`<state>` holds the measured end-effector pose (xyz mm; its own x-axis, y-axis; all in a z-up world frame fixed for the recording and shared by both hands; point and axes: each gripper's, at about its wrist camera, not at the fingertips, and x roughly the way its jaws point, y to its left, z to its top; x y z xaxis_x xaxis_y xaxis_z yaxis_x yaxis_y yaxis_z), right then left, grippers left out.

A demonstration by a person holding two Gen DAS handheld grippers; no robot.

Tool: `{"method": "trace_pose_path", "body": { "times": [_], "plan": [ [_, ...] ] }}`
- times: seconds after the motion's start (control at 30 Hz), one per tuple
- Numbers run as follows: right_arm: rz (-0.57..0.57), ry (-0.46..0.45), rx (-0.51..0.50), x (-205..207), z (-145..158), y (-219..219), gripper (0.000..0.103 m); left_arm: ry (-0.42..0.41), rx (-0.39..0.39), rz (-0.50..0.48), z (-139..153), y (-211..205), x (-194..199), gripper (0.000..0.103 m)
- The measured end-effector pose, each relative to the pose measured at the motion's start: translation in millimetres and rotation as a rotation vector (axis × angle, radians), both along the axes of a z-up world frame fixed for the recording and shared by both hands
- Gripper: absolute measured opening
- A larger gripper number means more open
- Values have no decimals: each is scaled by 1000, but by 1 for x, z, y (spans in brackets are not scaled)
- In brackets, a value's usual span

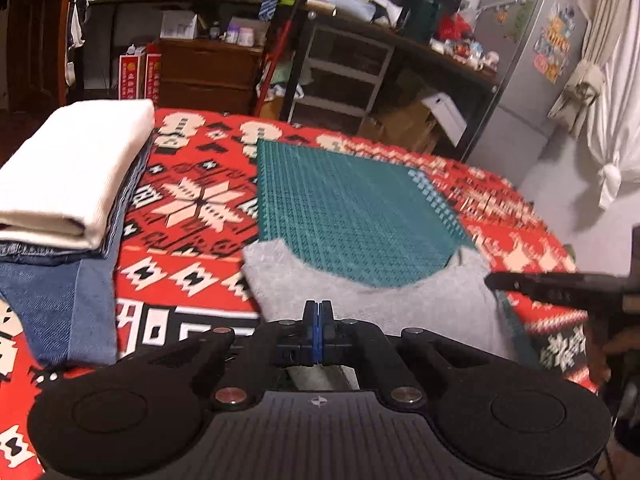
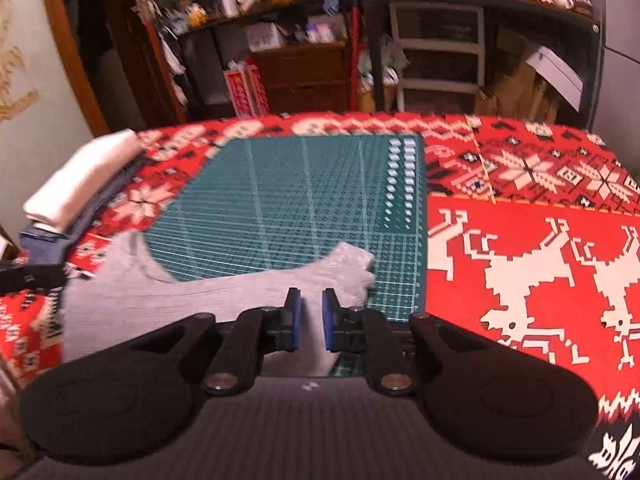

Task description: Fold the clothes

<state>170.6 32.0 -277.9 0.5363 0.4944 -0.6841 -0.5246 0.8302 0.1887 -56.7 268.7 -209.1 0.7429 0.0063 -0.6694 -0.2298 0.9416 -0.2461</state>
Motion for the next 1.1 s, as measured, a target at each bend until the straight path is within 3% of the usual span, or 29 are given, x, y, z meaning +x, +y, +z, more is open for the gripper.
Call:
{"method": "trace_pose_path", "body": {
  "times": [0.17,0.23,0.4,0.47,0.73,0.8,0.87,1.03,1.1],
  "plan": [
    [-42,44,37,23,-17,-5,12,55,-24,6,-15,3,0,0],
    [-56,50,56,31,-21,-10,4,64,-22,6,-18,3,0,0],
    [-71,41,81,40,-19,-18,4,72,-18,4,-21,3,3,0],
    [-76,39,80,36,-14,-20,11,77,-17,2,-22,3,4,1],
    [21,41,43,-18,-2,-19,12,82,-57,53,-23,12,5,6],
    [16,40,37,-28,-4,-23,13,84,-68,65,-24,14,5,13],
    [-16,53,49,-32,-9,-30,13,60,-94,82,-23,21,5,34],
    [-117,84,128,-19,-13,-47,16,55,-141,142,-28,44,25,34],
    [-143,103,158,-9,-16,-49,25,58,-162,150,-31,49,33,33]
  ]
}}
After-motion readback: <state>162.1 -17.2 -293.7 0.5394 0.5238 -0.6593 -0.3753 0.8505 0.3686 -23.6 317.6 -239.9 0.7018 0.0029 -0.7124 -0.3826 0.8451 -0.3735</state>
